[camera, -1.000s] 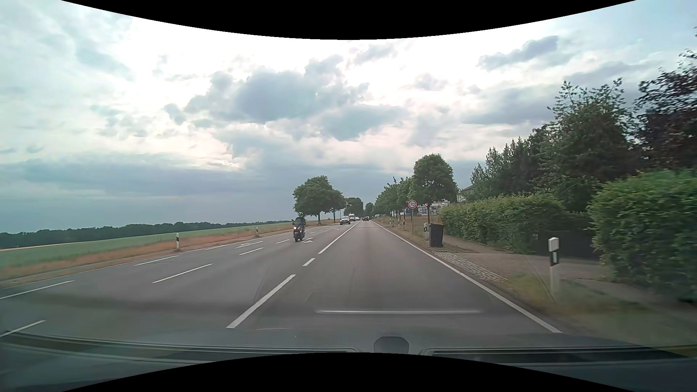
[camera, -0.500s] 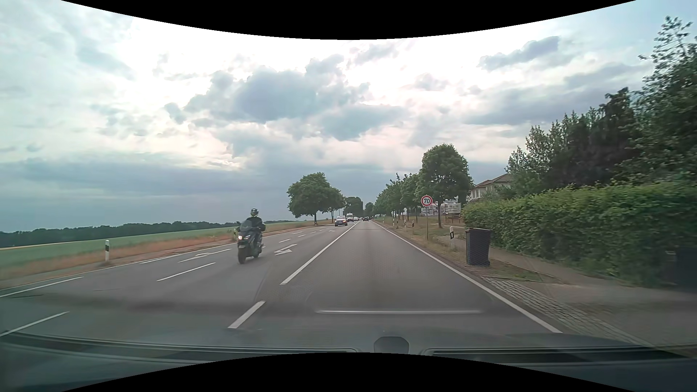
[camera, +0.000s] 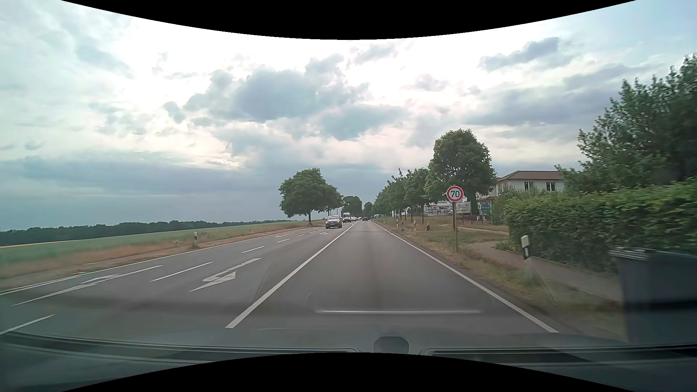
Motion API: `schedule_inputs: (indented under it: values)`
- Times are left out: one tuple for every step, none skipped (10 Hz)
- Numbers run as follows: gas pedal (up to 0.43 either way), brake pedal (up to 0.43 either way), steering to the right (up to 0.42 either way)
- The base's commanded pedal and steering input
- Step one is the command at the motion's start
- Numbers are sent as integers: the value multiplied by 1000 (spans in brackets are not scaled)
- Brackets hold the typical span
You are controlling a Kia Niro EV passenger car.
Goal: Follow the waypoints while adhering to traffic rules and regulations
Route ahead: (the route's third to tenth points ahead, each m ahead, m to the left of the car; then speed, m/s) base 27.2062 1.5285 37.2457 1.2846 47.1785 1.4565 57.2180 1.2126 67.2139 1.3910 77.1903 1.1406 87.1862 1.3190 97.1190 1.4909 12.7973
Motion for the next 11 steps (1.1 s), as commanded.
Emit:
schedule_inputs:
  values:
    - [461, 0, -2]
    - [461, 0, -2]
    - [461, 0, -1]
    - [449, 0, -1]
    - [441, 0, -2]
    - [409, 0, -2]
    - [398, 0, -2]
    - [319, 0, -1]
    - [177, 0, -2]
    - [8, 0, -2]
    - [0, 0, -2]
